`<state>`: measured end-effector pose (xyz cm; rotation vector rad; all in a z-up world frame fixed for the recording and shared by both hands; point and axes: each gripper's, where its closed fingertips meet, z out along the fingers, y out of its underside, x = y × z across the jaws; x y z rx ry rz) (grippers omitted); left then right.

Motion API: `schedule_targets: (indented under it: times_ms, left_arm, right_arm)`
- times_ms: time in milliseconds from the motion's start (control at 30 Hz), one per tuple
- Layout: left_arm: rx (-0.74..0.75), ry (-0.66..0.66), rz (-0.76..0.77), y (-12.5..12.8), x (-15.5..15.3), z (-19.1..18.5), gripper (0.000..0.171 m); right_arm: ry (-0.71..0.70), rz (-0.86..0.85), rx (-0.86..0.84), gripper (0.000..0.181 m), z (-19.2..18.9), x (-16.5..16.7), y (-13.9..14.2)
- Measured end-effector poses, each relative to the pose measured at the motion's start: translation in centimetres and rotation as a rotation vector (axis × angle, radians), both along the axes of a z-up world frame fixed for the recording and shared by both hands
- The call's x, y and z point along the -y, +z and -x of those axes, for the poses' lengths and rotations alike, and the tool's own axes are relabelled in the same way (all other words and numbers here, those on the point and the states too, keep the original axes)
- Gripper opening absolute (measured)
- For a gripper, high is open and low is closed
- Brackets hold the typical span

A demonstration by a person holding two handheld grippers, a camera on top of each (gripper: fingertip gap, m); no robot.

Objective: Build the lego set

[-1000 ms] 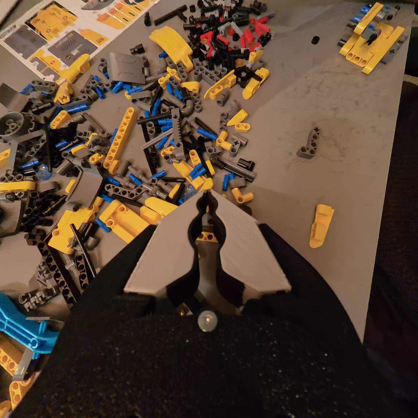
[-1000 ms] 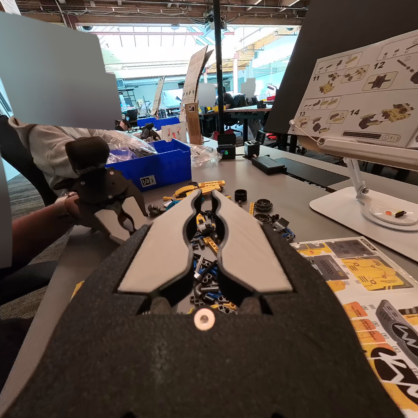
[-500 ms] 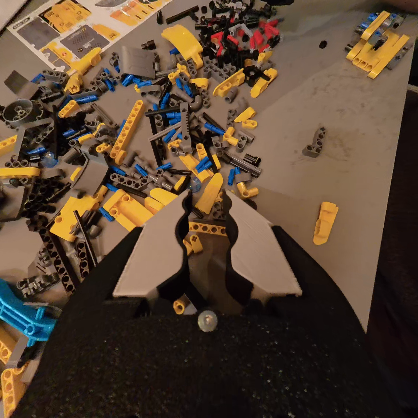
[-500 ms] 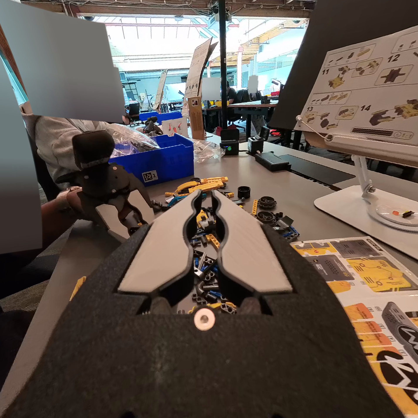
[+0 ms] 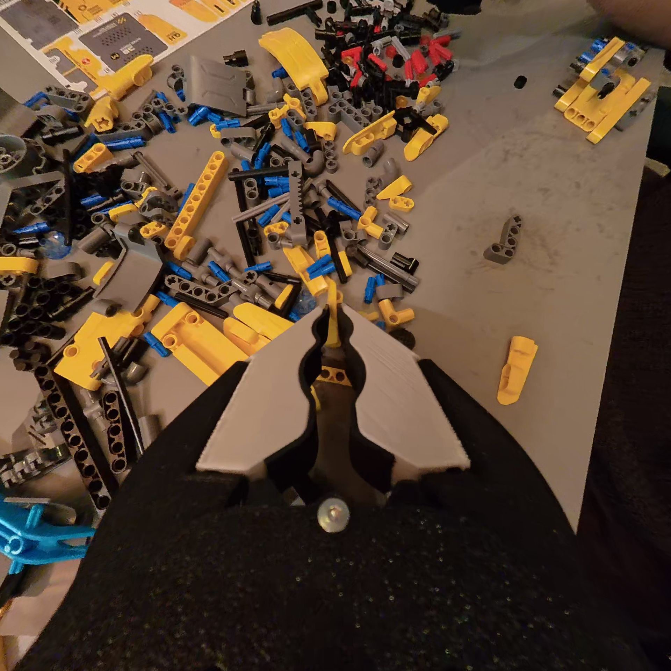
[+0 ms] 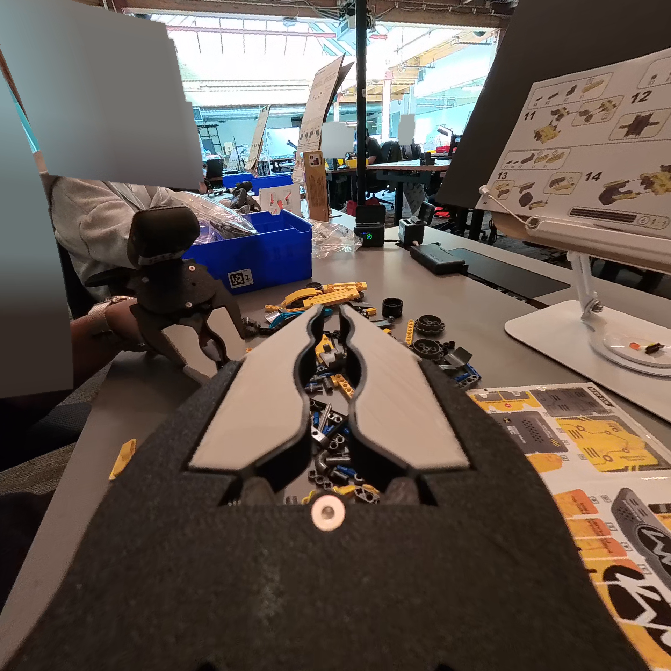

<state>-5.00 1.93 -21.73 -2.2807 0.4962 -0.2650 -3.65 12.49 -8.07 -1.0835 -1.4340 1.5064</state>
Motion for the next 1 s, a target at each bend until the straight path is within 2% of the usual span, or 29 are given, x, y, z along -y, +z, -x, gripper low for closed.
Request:
schedule_targets:
  times_ms: [167, 300, 433, 533, 633, 800, 833, 867, 1000]
  left_arm:
    - [0.058, 0.049, -0.092, 1.8, -0.7, 0.6, 0.003]
    - [0.256, 0.067, -0.173, 4.3, -1.1, 0.3, 0.003]
    - [0.492, 0.078, -0.119, 5.2, -1.0, -0.6, 0.003]
    - [0.593, 0.058, -0.099, 5.8, -0.9, -1.4, 0.002]
    - [0.611, -0.011, -0.090, 6.3, -0.3, -2.8, 0.003]
    - [0.601, -0.072, -0.050, 6.4, 0.3, -4.4, 0.003]
    - [0.600, -0.081, -0.046, 6.4, 0.4, -4.5, 0.003]
    - [0.600, -0.089, -0.042, 6.4, 0.4, -4.7, 0.003]
    - [0.603, -0.100, -0.035, 6.2, 0.6, -4.9, 0.003]
  right_arm:
    - [0.002, 0.004, 0.000, 0.008, 0.0, 0.0, 0.0]
    - [0.036, -0.007, -0.002, 0.008, -0.1, 0.7, -0.1]
    - [0.192, -0.097, 0.038, 0.016, -0.4, 4.1, -1.5]
    - [0.412, -0.057, 0.142, 0.023, -1.6, 8.1, -3.3]
    - [0.490, -0.033, 0.285, 0.023, -1.9, 9.8, -5.6]
    - [0.546, -0.145, 0.386, 0.023, -2.7, 11.4, -8.2]
    - [0.553, -0.170, 0.395, 0.020, -2.9, 11.7, -8.5]
    - [0.562, -0.188, 0.403, 0.008, -3.0, 11.9, -8.8]
    - [0.587, -0.165, 0.434, 0.007, -3.4, 12.2, -9.0]
